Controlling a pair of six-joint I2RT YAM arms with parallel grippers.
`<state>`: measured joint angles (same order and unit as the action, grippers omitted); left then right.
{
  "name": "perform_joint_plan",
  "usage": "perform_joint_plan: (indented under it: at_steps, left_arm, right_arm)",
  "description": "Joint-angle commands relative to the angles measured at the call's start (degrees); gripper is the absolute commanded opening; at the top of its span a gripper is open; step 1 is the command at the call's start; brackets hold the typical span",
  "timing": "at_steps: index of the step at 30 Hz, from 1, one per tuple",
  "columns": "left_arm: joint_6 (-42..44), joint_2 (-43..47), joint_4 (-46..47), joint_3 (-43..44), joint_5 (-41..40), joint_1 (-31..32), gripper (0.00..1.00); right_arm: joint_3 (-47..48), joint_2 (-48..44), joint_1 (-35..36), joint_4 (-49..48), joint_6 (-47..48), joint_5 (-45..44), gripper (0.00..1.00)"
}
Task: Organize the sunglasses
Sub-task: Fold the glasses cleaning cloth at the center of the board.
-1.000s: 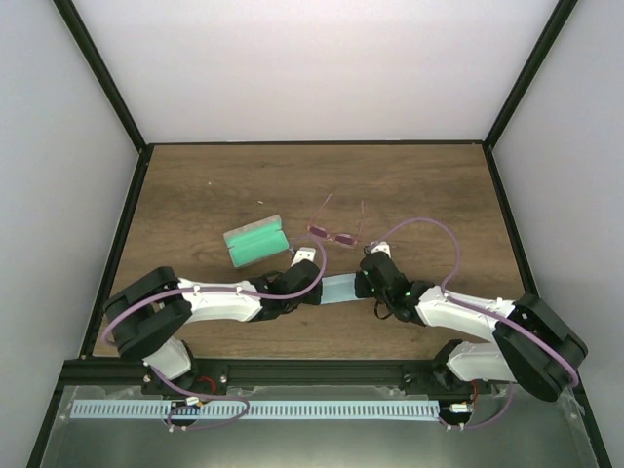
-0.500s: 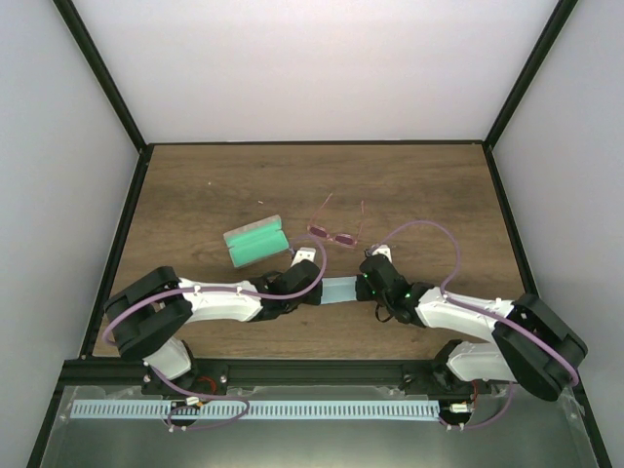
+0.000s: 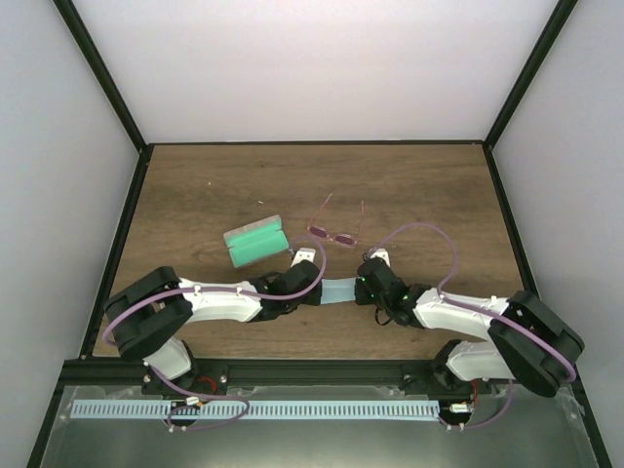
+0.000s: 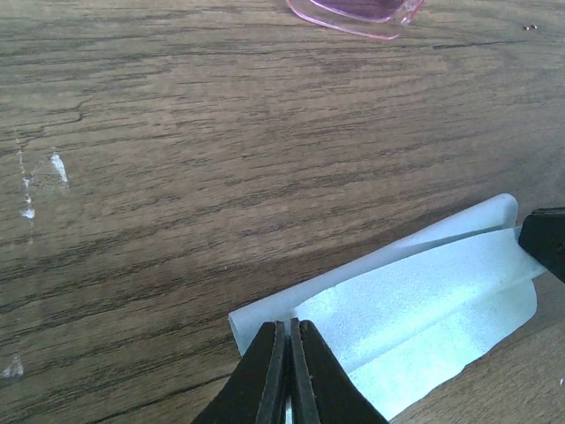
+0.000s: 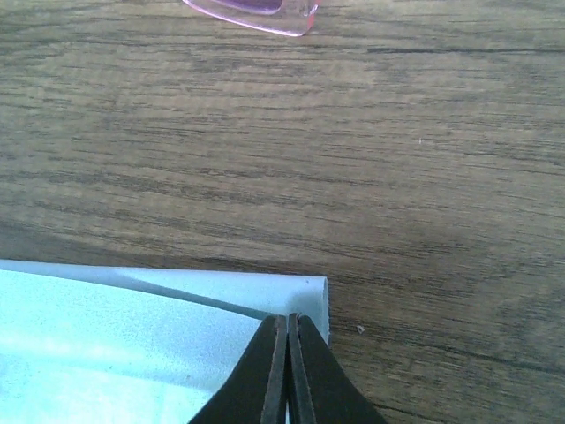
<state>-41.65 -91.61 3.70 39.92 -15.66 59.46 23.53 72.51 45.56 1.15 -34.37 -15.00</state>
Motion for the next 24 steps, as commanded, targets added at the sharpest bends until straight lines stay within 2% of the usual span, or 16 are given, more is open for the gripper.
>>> perform_joint_plan:
  at_steps: [1,24]
  left_arm:
    - [-0.27,0.00,0.95,-0.74,0.69,0.25,0.04]
    - [-1.02,0.24,0.99,-2.14,1.77,1.75,0.04]
  right_arm:
    - [0.28,0.69,0.76,0.14,-0.84,-1.35,0.01]
    - [1.13,1.57,0.76,0.93,-1.84,-3.27,0.01]
